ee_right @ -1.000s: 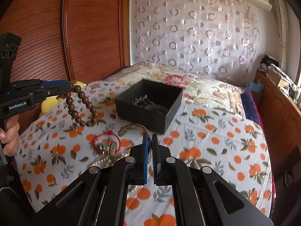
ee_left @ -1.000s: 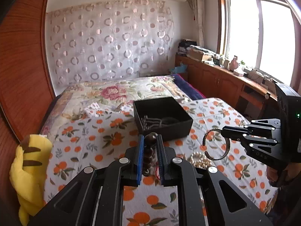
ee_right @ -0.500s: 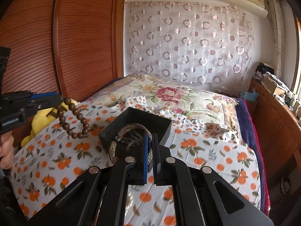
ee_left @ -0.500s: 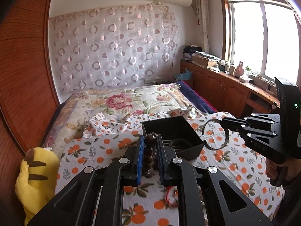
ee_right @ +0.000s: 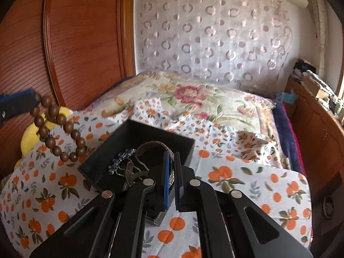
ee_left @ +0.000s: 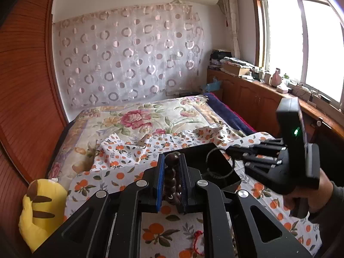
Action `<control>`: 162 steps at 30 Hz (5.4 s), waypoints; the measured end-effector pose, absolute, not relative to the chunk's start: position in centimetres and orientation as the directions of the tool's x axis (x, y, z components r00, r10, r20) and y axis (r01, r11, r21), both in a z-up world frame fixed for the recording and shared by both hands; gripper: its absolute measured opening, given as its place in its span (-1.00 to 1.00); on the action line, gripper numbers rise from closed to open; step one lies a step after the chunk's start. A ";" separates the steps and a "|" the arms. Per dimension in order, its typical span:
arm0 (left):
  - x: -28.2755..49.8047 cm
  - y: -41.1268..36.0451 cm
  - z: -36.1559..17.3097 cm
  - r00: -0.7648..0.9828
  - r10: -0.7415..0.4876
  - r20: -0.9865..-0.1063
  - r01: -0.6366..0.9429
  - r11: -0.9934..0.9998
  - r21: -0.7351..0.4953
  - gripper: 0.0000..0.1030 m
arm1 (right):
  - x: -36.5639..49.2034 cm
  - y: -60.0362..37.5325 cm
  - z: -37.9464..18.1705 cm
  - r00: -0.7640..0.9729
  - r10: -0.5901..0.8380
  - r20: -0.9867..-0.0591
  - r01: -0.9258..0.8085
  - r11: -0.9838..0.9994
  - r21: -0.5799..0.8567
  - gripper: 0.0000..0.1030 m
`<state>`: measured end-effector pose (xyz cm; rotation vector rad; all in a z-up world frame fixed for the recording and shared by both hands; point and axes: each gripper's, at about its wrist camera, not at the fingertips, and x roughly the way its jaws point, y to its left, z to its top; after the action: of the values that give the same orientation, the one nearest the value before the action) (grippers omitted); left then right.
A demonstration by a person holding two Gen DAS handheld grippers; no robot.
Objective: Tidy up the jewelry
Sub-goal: 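Drop the bead bracelet into the black box with left gripper while right gripper places the silver bangle there, then lower the left gripper onto the long pearl necklace and close on it, then lift the pearl necklace with the left gripper and carry it toward the box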
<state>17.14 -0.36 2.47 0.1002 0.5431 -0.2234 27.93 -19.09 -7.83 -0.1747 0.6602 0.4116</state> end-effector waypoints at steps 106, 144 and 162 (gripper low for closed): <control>8.9 -5.5 -11.0 0.586 -0.275 -0.763 0.421 0.907 -0.004 -0.92 | 6.2 -23.7 -13.7 0.627 0.388 -0.676 -0.487 0.872 0.049 -0.52; 4.5 1.3 4.2 0.865 -0.286 -0.412 0.291 0.955 -0.051 -0.92 | 9.9 -20.6 -12.3 0.594 0.411 -0.692 -0.544 0.838 0.030 -0.52; 5.4 2.5 5.5 0.887 -0.251 -0.389 0.258 0.966 -0.034 -0.92 | 13.9 -15.8 -14.2 0.547 0.335 -0.767 -0.581 0.812 -0.060 -0.23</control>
<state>5.40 2.49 5.52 0.0193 0.4014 -0.2645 13.91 -15.77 -14.24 -0.3252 0.8287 0.5537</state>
